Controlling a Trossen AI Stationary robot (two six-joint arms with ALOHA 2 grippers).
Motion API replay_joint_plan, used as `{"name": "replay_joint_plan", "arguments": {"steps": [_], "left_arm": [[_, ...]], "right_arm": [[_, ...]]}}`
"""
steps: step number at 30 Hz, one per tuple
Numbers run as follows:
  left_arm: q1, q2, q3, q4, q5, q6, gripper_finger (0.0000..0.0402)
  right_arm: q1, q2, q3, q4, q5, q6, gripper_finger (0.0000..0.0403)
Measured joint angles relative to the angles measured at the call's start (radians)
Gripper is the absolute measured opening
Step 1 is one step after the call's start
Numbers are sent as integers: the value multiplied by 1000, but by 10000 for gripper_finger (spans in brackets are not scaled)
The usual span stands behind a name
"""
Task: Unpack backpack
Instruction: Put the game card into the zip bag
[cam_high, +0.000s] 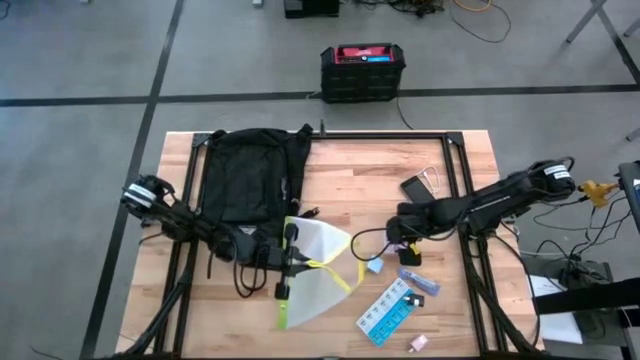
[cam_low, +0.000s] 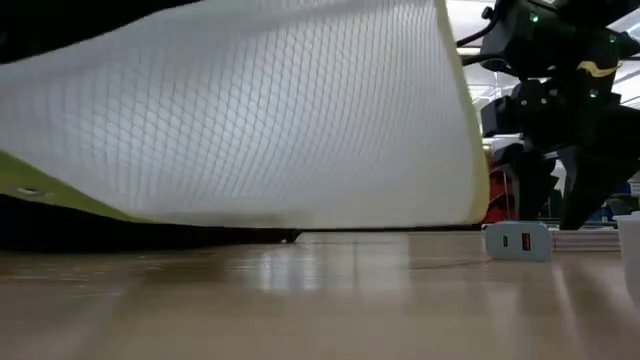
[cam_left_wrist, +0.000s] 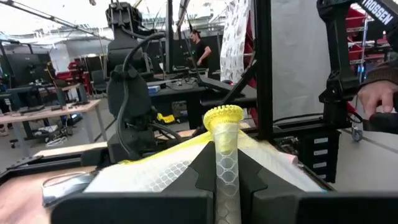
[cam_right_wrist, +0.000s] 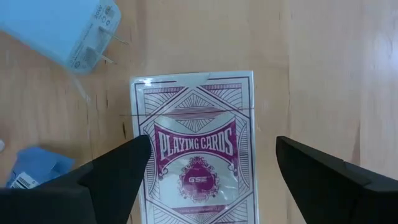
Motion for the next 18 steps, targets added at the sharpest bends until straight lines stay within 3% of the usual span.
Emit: {"name": "replay_joint_plan", "arguments": {"steps": [12,18], "left_arm": [[-4,0,0,-15,-1,5,0],[-6,0,0,-41,0,-6,0]], "right_arm": [[20,-43,108,-57,6,44,339],[52,9,101,-68,3,82,343]]}}
